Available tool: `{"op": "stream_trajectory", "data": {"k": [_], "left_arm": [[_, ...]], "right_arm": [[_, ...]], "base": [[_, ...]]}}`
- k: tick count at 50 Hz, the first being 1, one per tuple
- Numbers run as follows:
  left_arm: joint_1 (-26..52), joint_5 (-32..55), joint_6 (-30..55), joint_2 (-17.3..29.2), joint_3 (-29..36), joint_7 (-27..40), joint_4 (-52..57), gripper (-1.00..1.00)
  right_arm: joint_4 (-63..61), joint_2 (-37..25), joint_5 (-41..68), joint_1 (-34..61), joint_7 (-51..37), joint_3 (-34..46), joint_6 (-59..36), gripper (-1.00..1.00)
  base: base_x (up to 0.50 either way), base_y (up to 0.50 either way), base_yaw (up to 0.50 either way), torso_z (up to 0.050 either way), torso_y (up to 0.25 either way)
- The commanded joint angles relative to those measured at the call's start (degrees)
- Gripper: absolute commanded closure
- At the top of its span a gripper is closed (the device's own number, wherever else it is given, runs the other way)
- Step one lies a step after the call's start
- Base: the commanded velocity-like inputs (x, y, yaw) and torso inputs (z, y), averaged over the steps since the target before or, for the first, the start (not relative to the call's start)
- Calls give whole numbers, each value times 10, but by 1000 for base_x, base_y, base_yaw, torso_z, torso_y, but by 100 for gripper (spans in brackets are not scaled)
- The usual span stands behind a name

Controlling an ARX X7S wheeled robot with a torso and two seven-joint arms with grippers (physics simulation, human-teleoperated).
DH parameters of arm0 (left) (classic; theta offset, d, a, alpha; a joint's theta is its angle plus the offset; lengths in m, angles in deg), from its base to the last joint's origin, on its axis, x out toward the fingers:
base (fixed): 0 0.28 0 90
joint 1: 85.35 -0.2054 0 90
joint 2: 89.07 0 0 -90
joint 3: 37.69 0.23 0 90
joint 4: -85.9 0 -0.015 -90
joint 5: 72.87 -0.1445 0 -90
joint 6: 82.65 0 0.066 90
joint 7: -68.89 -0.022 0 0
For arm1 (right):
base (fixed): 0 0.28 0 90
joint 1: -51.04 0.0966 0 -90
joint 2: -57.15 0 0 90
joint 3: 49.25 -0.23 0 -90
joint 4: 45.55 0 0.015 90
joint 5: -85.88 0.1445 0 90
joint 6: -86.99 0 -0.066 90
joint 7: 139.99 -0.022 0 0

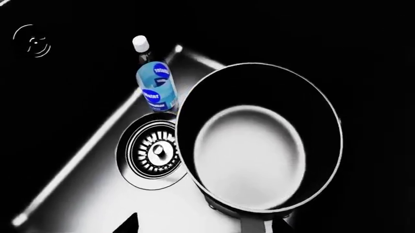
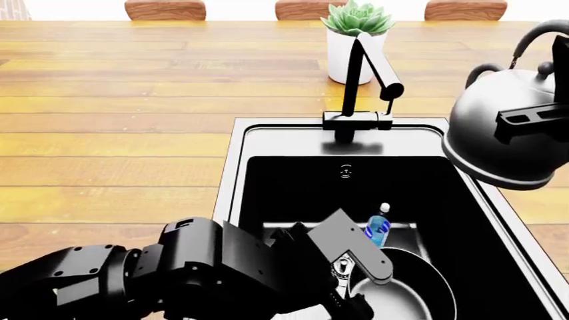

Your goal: Pick the teapot and pot and place them in the sink. Then turn on the water.

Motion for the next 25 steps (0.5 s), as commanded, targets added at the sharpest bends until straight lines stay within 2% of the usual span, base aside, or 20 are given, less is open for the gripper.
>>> {"op": "stream_trajectory", "data": {"k": [1, 10, 25], "left_arm": [[-13, -10, 4, -6, 11, -16, -9, -100], [-4, 5, 0, 3, -4, -11, 4, -100], [87, 92, -45, 96, -141, 31, 108, -100]], "right_arm": [[5, -3, -26, 26, -5, -19, -1, 100], [3, -2, -26, 22, -5, -19, 2, 100], [-29, -1, -38, -34, 1, -21, 36, 100]], "base": [[0, 0, 0, 0, 0], [0, 0, 0, 0, 0], [0, 0, 0, 0, 2]]}}
